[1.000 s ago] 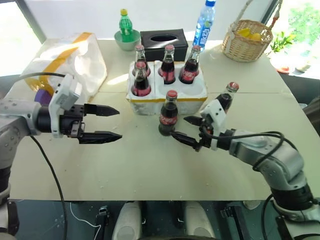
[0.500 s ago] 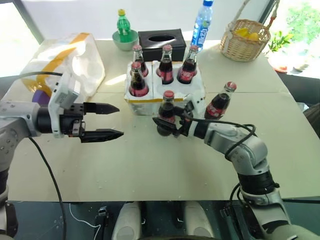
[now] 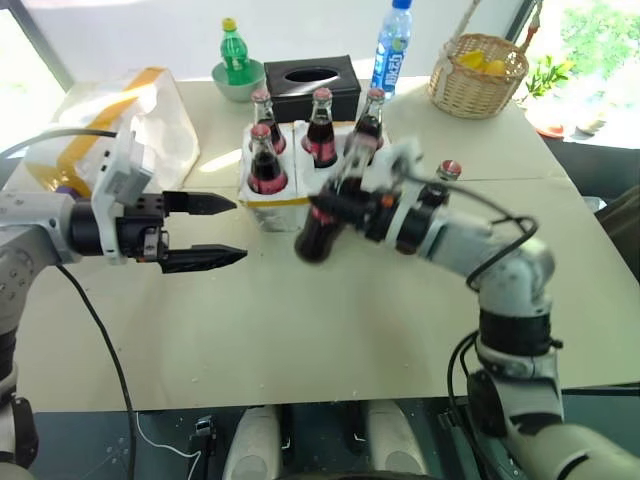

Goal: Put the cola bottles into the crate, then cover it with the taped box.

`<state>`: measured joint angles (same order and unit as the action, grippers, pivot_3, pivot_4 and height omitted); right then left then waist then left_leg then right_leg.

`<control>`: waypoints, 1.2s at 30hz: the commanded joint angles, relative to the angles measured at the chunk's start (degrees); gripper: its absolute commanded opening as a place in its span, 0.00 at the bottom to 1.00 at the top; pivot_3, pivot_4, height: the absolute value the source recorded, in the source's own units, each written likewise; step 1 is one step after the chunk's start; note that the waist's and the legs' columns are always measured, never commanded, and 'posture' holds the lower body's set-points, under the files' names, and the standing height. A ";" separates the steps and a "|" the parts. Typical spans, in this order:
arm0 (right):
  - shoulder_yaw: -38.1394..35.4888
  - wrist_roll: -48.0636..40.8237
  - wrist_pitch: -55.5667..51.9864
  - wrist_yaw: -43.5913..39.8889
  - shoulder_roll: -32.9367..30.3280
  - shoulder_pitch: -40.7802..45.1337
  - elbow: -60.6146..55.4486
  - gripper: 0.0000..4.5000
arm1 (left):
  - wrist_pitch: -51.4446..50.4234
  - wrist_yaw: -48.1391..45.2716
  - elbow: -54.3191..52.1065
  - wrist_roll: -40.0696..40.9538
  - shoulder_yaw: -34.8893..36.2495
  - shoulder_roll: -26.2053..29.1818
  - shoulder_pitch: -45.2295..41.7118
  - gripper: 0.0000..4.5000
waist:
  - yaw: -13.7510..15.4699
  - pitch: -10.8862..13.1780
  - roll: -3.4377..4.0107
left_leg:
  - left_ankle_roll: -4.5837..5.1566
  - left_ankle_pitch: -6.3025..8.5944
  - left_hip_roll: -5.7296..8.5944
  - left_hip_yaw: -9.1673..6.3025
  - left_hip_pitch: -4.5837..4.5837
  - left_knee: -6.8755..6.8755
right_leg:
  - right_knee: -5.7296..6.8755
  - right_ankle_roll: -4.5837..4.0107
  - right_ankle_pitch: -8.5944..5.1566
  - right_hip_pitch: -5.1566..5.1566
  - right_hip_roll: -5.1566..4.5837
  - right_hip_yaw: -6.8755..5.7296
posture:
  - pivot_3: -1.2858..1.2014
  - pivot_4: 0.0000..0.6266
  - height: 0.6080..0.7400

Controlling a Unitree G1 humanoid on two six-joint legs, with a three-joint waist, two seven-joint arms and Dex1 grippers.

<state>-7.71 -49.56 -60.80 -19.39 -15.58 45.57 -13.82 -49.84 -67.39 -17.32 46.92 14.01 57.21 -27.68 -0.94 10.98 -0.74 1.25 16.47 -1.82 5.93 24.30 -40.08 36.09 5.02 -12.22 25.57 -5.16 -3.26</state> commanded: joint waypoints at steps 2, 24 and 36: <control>-0.12 5.26 6.10 2.44 -0.91 8.27 1.81 0.57 | 1.91 0.46 0.43 -0.08 -0.06 -0.19 -1.51 1.00 | 0.20 -0.03 -0.04 | 0.00 0.00 0.00 -0.02 -0.02 0.02 | 0.00 -0.06 -0.03 -0.01 0.01 -0.01 | 0.52 0.24 1.00; 13.94 32.69 23.52 1.25 5.98 8.28 24.59 0.79 | 3.52 3.08 0.50 0.23 0.33 -1.05 -1.52 1.00 | -0.14 -0.01 -0.01 | -0.03 -0.02 0.00 0.05 0.16 0.08 | 0.02 -0.05 -0.03 0.17 0.03 0.01 | 0.52 0.24 1.00; 9.44 27.03 9.47 -5.32 -1.71 10.70 5.81 1.00 | 5.65 2.77 2.56 -0.89 -2.39 -2.65 -3.32 1.00 | 0.27 -0.02 -0.02 | -0.04 -0.03 -0.01 0.03 0.15 0.07 | 0.03 -0.06 -0.03 0.15 0.03 0.01 | 0.52 0.24 1.00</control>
<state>4.92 -20.52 -48.83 -23.61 -15.69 53.05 -2.72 -45.57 -64.20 -14.69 46.58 11.39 54.50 -29.73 -0.67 10.96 -0.77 1.20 16.45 -1.83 5.96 24.45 -40.01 36.12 4.97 -12.25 25.72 -5.14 -3.25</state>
